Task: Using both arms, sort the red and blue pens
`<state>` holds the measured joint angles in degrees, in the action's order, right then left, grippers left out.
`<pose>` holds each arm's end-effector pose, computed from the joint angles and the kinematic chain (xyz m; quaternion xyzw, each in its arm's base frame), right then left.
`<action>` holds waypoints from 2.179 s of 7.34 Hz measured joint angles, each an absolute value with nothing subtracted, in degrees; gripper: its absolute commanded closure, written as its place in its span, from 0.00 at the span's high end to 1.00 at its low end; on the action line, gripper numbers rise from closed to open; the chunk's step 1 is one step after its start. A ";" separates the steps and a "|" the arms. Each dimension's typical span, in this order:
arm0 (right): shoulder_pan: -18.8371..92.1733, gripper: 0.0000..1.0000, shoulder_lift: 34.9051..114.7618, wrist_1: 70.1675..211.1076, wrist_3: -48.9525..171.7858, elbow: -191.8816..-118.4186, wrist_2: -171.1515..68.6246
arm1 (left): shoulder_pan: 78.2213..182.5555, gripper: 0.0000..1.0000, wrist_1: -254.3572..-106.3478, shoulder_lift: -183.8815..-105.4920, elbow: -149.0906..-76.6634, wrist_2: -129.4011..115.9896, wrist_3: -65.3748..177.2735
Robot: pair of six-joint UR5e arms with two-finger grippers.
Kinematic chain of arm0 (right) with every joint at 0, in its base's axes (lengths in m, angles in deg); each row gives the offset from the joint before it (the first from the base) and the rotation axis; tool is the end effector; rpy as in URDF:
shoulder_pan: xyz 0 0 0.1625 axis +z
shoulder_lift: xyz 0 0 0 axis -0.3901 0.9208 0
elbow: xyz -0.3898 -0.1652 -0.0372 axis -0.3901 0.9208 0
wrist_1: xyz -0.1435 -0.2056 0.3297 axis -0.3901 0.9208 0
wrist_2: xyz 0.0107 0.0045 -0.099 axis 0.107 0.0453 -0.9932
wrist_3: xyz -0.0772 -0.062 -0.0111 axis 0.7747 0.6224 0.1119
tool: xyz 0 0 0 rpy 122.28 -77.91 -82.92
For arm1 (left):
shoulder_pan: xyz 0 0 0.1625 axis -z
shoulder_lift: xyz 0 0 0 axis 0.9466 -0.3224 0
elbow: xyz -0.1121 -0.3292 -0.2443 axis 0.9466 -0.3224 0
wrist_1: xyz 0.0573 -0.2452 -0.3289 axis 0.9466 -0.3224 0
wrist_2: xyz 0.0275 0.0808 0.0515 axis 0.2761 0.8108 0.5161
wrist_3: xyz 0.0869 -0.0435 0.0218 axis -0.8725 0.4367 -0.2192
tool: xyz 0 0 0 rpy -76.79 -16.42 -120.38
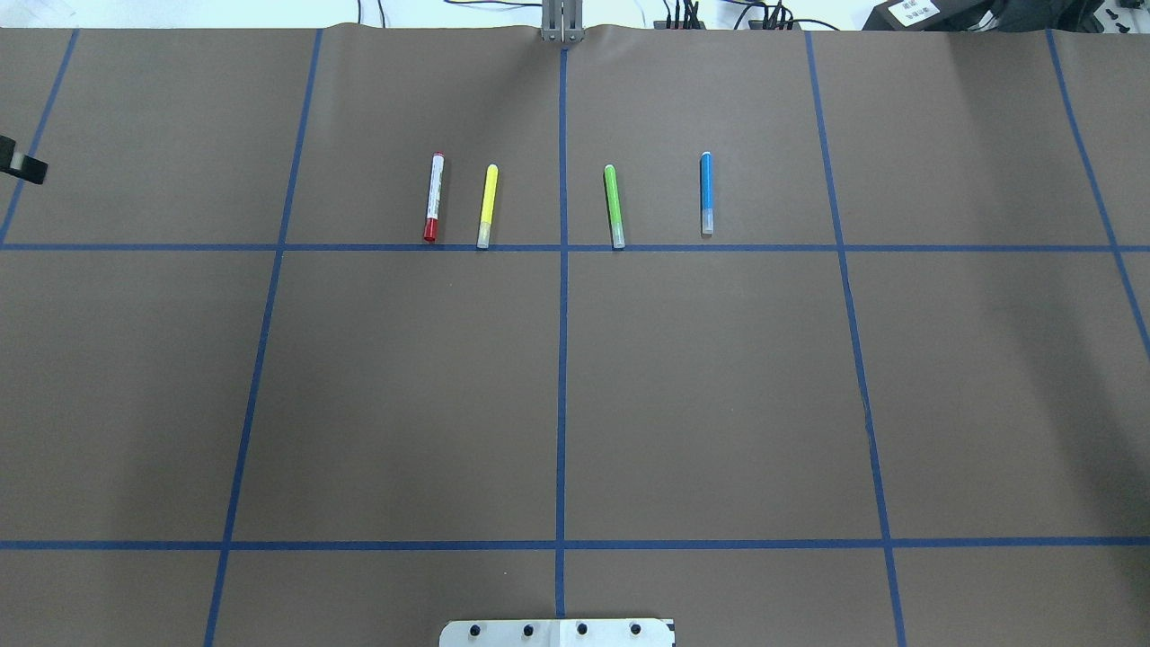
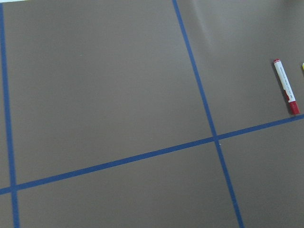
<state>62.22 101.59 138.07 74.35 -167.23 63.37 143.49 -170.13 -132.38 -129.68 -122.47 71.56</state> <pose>0.0211 -0.4611 0.5475 0.1627 -0.4079 -0.0946 0.8934 0.1035 -0.5220 0.4033 0.1409 0.4739 0.0457 0.8680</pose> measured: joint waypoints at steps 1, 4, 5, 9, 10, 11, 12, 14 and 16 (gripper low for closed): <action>62.05 1.00 101.60 138.07 73.22 -166.96 63.39 | 138.94 0.99 -169.91 -135.90 -128.51 -118.27 77.09; 61.16 1.00 101.46 138.07 72.66 -166.71 62.95 | 130.44 0.96 -169.34 -149.62 -115.44 -113.39 82.82; 60.73 1.00 101.24 138.07 72.78 -166.72 62.23 | 128.47 0.95 -169.34 -155.40 -108.66 -113.12 82.91; 60.36 1.00 101.09 138.07 72.74 -166.76 61.64 | 124.16 0.95 -170.23 -170.14 -90.17 -111.44 83.59; 60.29 1.00 101.10 138.07 72.74 -166.71 61.63 | 123.21 0.95 -170.71 -172.34 -87.27 -109.69 84.31; 60.24 1.00 101.14 138.07 72.73 -166.68 61.66 | 122.07 0.94 -171.83 -174.59 -83.84 -106.59 85.60; 60.18 1.00 101.16 138.07 72.71 -166.66 61.67 | 121.10 0.93 -172.92 -176.26 -80.91 -104.24 86.55; 60.01 1.00 101.17 138.07 72.66 -166.60 61.63 | 120.42 0.90 -174.65 -179.17 -75.39 -102.58 87.35; 59.67 1.00 101.18 138.07 72.62 -166.57 61.60 | 119.99 0.78 -178.54 -180.70 -70.95 -101.85 89.09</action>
<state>59.67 101.18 138.07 72.62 -166.57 61.60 119.99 -178.54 -180.70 -70.95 -101.85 89.09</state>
